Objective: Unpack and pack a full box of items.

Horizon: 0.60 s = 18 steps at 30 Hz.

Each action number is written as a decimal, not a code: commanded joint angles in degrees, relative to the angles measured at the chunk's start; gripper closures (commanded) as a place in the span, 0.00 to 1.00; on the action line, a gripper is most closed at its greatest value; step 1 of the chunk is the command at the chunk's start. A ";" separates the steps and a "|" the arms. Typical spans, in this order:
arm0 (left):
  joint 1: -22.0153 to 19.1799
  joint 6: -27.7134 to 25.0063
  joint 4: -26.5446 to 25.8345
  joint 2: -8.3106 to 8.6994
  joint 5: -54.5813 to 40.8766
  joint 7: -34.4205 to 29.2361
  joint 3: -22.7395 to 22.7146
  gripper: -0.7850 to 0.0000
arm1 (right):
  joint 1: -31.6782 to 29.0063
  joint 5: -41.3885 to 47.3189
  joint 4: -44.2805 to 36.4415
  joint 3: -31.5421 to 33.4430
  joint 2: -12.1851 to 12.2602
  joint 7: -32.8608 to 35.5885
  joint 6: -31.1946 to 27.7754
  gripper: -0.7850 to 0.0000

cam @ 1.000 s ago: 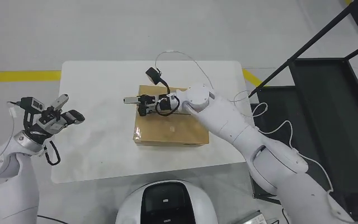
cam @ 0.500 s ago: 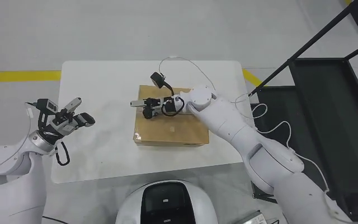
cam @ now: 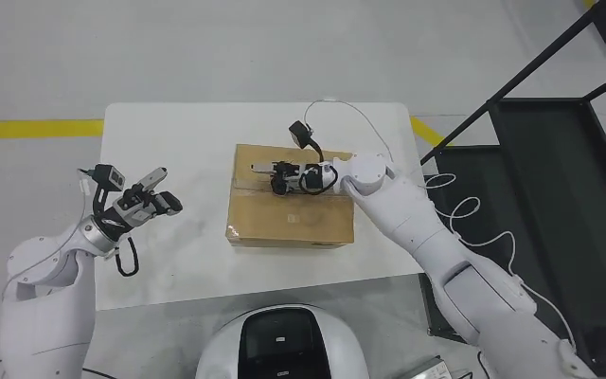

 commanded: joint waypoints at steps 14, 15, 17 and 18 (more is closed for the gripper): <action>-1.04 -1.31 -0.04 0.55 1.52 3.06 3.89 0.00 | -19.58 -6.91 -22.19 18.36 7.74 -1.58 7.76 0.00; -1.22 -1.46 0.15 0.54 1.70 3.46 4.36 0.00 | -20.81 -7.10 -23.17 19.55 8.08 -1.84 8.06 0.00; -1.63 -1.76 0.61 0.55 2.40 4.22 5.27 0.00 | -23.19 -7.05 -24.80 21.84 8.70 -2.05 8.46 0.00; -1.84 -1.86 0.97 0.55 2.57 4.64 5.70 0.00 | -24.32 -6.86 -25.22 23.04 8.99 -2.19 8.51 0.00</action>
